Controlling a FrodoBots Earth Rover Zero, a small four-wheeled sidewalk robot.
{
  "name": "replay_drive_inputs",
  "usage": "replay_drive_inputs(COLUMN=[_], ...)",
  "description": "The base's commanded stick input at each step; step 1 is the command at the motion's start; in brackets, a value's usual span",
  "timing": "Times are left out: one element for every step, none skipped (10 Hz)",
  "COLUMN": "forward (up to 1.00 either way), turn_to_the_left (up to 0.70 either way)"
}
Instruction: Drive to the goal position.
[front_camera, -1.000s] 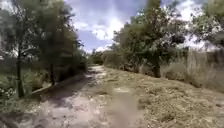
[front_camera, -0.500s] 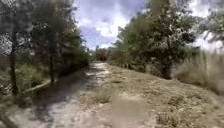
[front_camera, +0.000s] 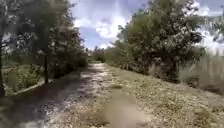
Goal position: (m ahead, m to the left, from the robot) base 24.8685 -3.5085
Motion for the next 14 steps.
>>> replay_drive_inputs(forward=[0.85, 0.85, 0.85, 0.85, 0.85, 0.85, 0.85, 0.85, 0.85, 0.85, 0.85, 0.85, 0.85, 0.85], turn_to_the_left=[0.0, 0.0, 0.0, 0.0, 0.0, 0.0, 0.0, 0.0, 0.16, 0.34, 0.21, 0.0, 0.0, 0.0])
